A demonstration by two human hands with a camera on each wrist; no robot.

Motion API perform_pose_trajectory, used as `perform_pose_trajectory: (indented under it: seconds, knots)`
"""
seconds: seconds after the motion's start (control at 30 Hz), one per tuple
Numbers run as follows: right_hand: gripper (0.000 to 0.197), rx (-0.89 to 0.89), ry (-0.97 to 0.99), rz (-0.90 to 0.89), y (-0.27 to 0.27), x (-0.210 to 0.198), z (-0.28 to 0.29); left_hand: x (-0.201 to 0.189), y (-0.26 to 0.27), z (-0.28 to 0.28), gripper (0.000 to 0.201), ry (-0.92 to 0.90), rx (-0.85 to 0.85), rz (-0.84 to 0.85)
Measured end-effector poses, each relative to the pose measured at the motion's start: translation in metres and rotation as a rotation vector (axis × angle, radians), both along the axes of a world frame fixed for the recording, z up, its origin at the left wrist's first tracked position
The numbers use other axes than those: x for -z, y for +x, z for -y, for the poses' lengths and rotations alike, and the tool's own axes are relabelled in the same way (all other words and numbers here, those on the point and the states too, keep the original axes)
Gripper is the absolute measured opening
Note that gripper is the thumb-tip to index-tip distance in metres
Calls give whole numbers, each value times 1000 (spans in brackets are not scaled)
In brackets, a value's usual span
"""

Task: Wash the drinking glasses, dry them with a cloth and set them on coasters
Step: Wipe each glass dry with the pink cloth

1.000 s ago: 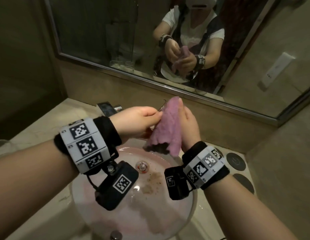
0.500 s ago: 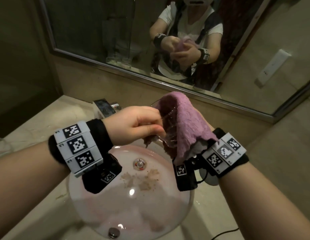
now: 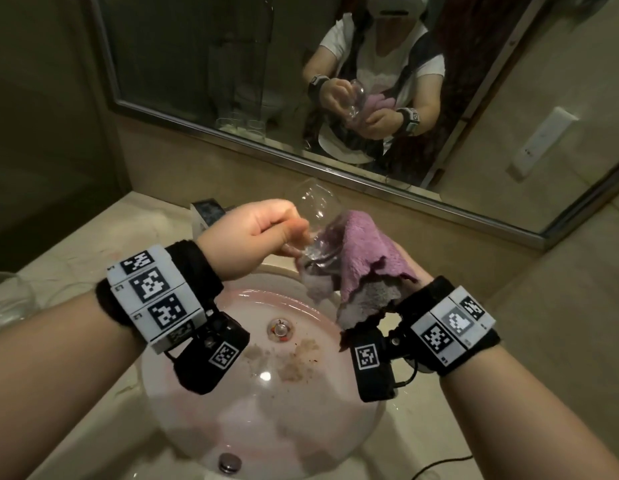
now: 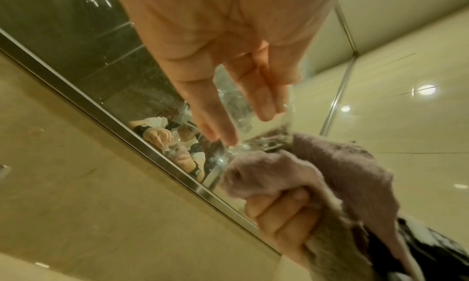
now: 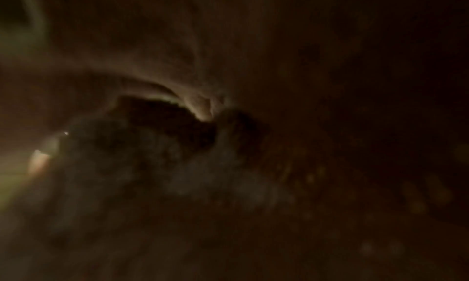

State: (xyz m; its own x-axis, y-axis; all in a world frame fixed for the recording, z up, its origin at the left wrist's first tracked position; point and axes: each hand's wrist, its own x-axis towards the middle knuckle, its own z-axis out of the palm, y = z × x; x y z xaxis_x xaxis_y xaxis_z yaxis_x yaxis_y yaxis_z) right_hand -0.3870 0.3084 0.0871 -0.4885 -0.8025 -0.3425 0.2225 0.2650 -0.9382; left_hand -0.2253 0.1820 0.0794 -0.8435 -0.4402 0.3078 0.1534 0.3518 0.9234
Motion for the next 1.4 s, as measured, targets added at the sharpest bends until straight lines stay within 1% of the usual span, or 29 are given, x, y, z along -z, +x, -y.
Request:
perform_pose_trajectory:
  seconds: [0.03,0.07,0.13,0.2,0.27,0.3,0.37,0.43,0.47,0.53,0.6,0.63,0.7,0.77,0.83,0.87,0.93,0.97,1.03,1.07,1.1,1.17,1.2,1.23,1.27,1.37,1.4]
  knots:
    - [29,23,-1,75,-2,1,1,0,2,3,20,-5,-46,16]
    - [30,33,-15,93,-3,-1,1,2,4,8,21,1,-91,31]
    - [36,91,-86,88,-6,-4,1,4,10,13,23,77,-155,37]
    - [50,179,-154,87,-3,-6,5,6,15,13,24,185,-144,21]
    - [57,237,-184,89,10,-6,12,8,16,9,24,276,-104,-14]
    - [54,215,-187,82,17,-5,17,9,15,7,22,313,-95,-32]
    - [48,153,-185,34,37,-4,26,10,10,2,19,363,-137,-39]
    - [49,116,-191,-44,50,0,34,10,6,0,6,497,-215,-96]
    - [51,112,-203,-60,54,2,37,8,6,-1,13,584,-258,-142]
    - [54,110,-214,-56,56,5,42,9,5,0,39,706,-309,-216]
    - [58,101,-212,-23,58,9,47,8,3,-2,61,728,-306,-132]
    - [60,78,-212,4,60,10,50,10,3,-2,67,741,-313,-86]
    - [61,21,-223,79,65,12,55,9,3,-3,75,776,-320,-24]
    - [58,3,-254,185,69,12,58,9,8,-2,83,781,-274,39]
    - [54,-25,-272,256,71,9,58,11,14,0,77,793,-198,69]
    - [51,-40,-280,274,71,7,58,12,17,1,79,788,-170,73]
    - [44,-39,-298,295,68,8,58,14,21,3,82,760,-155,77]
    - [41,-19,-292,285,66,10,58,12,22,3,80,752,-168,63]
    - [37,77,-227,155,62,10,56,12,25,7,73,764,-177,16]
    - [38,137,-196,65,58,9,55,12,27,8,71,772,-165,-6]
    - [39,179,-180,23,52,7,53,12,30,9,69,773,-146,-16]
    - [44,281,-227,65,41,-5,46,15,36,12,68,743,-99,10]
    - [48,328,-269,52,35,-11,42,16,38,12,66,727,-73,29]
    - [47,333,-300,2,34,-19,39,17,40,12,63,723,-50,37]
    - [43,285,-298,-88,34,-25,38,19,42,11,61,734,-35,34]
    - [20,24,-203,-459,50,-28,39,21,42,10,63,796,-43,-13]
    - [22,-47,-179,-575,53,-28,39,21,42,11,65,815,-57,-27]
